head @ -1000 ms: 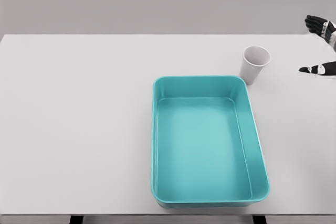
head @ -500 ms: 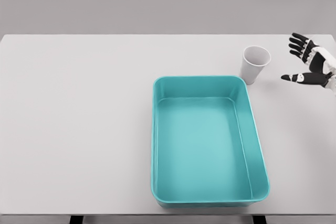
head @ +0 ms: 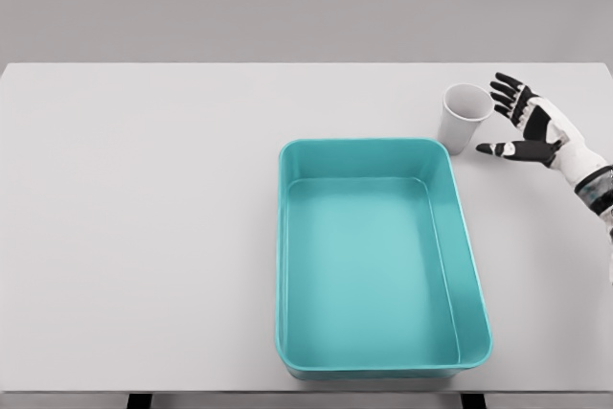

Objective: Put the paper cup into the basket with your right arm

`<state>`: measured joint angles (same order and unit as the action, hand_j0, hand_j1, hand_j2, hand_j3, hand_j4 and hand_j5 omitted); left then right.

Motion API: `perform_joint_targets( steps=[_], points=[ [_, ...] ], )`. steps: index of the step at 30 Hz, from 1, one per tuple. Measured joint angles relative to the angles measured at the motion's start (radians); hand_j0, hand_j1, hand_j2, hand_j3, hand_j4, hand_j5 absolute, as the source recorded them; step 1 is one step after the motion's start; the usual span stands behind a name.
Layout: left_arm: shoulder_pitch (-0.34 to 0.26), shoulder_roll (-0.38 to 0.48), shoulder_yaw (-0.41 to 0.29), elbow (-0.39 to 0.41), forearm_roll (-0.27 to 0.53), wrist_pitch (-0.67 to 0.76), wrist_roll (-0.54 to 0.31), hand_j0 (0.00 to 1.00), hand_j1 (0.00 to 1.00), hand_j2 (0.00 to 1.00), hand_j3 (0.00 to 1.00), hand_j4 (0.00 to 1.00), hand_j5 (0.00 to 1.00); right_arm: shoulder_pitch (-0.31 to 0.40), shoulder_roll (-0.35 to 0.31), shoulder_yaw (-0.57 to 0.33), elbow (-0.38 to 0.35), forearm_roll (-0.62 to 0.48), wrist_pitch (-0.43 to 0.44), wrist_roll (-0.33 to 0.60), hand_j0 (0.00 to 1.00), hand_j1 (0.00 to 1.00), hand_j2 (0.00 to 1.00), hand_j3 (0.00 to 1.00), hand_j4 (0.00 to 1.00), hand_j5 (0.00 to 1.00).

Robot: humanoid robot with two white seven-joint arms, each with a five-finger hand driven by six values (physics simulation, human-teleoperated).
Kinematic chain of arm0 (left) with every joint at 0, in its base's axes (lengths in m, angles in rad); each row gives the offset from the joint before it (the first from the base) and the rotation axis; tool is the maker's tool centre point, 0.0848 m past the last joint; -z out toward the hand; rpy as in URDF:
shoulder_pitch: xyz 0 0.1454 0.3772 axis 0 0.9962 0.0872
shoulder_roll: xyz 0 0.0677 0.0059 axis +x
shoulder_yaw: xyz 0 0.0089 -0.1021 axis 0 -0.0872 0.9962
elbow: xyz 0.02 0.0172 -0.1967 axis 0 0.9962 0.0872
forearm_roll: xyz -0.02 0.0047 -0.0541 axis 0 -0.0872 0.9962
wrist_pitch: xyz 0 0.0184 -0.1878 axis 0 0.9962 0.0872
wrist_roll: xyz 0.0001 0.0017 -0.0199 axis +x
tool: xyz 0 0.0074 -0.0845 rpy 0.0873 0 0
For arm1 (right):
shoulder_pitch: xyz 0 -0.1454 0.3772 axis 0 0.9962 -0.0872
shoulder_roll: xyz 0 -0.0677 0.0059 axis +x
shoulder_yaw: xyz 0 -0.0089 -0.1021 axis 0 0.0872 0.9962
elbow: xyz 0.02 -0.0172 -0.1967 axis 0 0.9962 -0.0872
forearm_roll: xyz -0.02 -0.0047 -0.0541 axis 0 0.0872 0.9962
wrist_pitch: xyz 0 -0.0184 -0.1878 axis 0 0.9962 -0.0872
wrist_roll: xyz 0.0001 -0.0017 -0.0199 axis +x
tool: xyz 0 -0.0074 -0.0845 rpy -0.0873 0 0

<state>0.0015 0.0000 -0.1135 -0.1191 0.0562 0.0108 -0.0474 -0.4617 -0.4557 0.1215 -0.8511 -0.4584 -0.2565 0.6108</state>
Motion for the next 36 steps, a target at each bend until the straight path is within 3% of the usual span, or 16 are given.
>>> perform_joint_targets(
  steps=[36],
  points=[
    [0.000, 0.000, 0.000, 0.000, 0.000, 0.000, 0.000, 1.00, 1.00, 1.00, 1.00, 1.00, 1.00, -0.017, 0.061, 0.023, 0.019, 0.039, -0.004, 0.000, 1.00, 1.00, 1.00, 1.00, 1.00, 1.00]
  ],
)
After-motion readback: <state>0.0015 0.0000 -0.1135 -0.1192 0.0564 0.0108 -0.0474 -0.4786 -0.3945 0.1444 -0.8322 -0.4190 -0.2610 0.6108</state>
